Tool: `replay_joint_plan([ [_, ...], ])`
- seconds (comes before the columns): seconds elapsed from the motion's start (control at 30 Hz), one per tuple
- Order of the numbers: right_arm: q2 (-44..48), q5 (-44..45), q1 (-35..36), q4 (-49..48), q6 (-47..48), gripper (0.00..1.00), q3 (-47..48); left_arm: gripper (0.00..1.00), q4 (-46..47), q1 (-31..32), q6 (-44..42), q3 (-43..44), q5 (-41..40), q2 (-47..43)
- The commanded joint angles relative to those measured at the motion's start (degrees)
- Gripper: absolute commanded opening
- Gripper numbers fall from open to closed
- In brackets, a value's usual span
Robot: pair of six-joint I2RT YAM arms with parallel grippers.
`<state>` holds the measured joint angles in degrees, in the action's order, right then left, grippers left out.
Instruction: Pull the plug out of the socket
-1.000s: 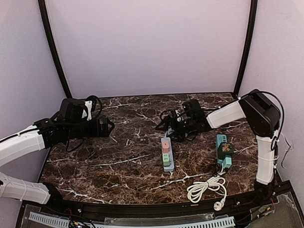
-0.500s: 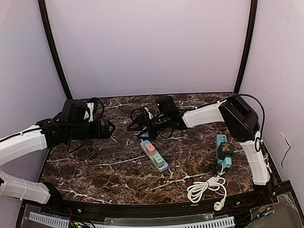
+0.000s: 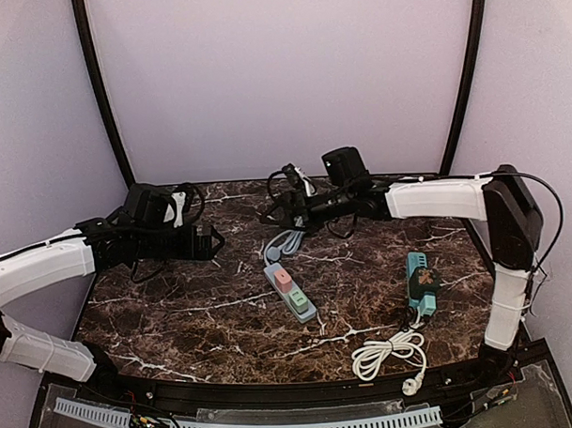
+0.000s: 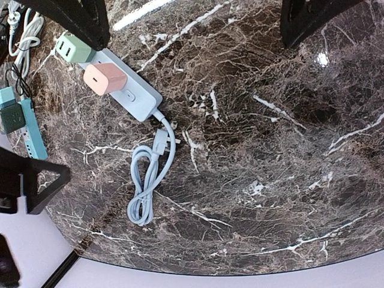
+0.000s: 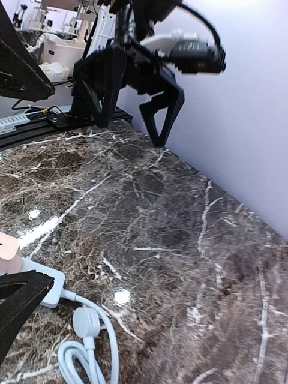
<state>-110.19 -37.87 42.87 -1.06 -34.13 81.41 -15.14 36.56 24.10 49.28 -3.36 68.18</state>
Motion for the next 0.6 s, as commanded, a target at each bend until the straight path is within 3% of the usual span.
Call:
replay_joint_plan([
  [0.0,9.74,8.28,-0.18,0.27,8.49,0.99,-8.96,1.00,-1.12,0.18,-1.56,1.74,2.10,0.57],
  [0.27,20.80,24.17,8.35,0.19,12.33,0.99,-24.24,1.00,-0.85,0.24,-0.12,2.85,1.60,3.58],
  [0.57,23.62,40.52,17.39,0.70,9.71,0.99,-32.86,1.00,1.73,0.19,0.80,2.62,2.64,4.56],
])
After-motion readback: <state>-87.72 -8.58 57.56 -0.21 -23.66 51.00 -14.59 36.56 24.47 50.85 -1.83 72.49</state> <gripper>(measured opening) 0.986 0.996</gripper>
